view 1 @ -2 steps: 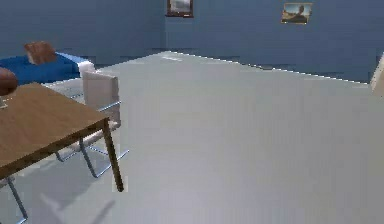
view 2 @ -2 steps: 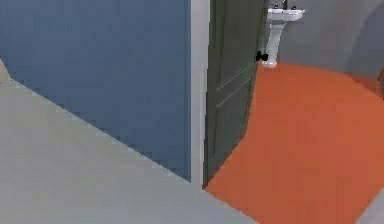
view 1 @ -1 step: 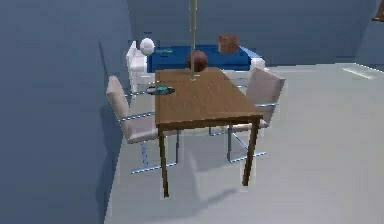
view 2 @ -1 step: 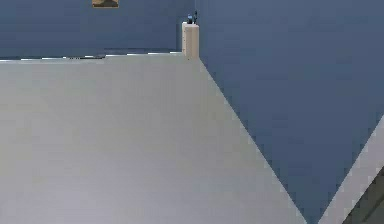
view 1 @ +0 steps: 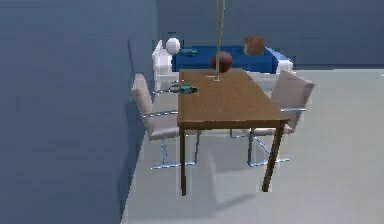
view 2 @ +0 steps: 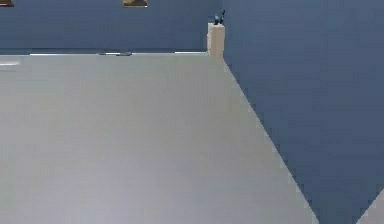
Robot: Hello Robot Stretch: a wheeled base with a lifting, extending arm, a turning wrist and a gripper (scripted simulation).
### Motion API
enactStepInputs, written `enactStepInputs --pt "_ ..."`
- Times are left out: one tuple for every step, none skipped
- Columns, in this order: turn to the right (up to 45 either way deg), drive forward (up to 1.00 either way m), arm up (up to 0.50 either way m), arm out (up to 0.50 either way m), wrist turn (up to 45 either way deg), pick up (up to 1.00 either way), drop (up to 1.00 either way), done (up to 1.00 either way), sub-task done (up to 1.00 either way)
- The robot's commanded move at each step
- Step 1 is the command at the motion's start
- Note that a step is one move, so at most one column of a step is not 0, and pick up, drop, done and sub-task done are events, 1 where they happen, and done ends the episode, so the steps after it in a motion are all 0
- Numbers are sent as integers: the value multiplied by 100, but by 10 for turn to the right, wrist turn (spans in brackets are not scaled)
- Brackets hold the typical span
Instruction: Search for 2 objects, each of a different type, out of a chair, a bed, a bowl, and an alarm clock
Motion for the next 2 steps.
enactStepInputs --pt "0 65 0 0 0 0 0 0 0" --pt "-90 0 0 0 0 0 0 0 0"
